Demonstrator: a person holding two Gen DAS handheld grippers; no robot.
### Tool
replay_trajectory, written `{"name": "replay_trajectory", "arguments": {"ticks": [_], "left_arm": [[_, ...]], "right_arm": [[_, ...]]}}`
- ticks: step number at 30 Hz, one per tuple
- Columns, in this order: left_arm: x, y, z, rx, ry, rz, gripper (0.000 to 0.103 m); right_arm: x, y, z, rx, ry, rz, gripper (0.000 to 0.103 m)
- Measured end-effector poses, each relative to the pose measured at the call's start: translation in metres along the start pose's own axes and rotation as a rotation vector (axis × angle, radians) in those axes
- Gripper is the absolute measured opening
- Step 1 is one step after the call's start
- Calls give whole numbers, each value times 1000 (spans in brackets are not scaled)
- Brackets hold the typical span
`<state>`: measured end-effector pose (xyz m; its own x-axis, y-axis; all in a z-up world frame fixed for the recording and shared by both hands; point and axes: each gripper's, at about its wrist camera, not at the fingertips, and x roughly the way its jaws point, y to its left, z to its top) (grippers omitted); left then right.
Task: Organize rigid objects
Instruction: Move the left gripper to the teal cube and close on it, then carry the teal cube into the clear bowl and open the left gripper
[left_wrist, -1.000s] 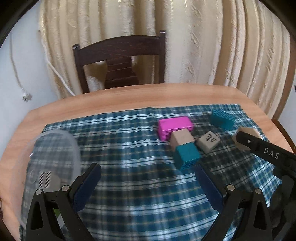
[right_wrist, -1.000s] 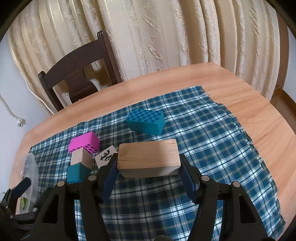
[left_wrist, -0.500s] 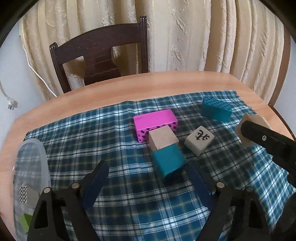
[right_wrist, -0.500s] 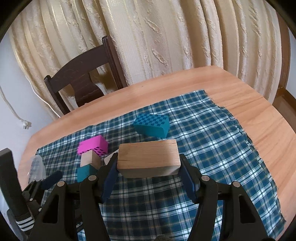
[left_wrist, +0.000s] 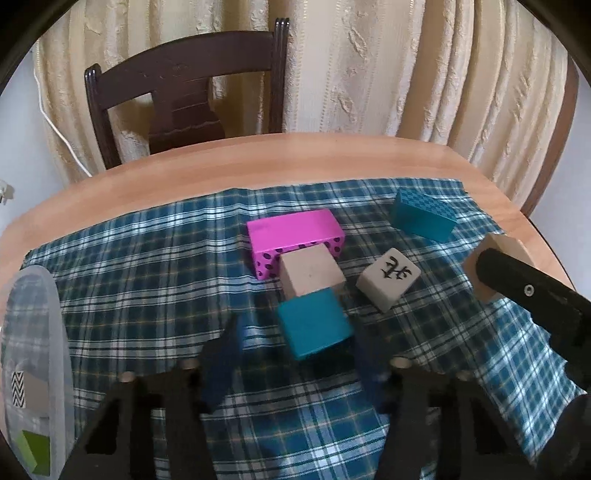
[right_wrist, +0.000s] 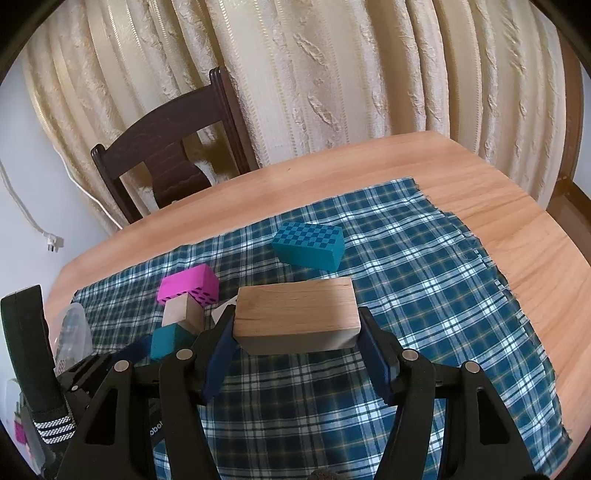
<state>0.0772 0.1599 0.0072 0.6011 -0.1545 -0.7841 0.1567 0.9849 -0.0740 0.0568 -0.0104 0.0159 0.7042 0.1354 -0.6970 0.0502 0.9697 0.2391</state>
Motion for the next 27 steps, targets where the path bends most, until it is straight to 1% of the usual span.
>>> {"name": "replay_trajectory", "arguments": {"ticks": [2,11,21,27], "left_arm": [[-1,-2,-1,6,-6,-13,39],[-17,4,-4,-9,-48,-2,39],[-46,16,0,-34,-140,78,39],[-66,35,1,-83,-195,135,39]], "right_arm": [[0,0,0,0,1,0,64],[0,1,0,0,0,2,64],[0,2,-1,-2,1,3,64],[2,8,-1,-13,2,8,63]]}}
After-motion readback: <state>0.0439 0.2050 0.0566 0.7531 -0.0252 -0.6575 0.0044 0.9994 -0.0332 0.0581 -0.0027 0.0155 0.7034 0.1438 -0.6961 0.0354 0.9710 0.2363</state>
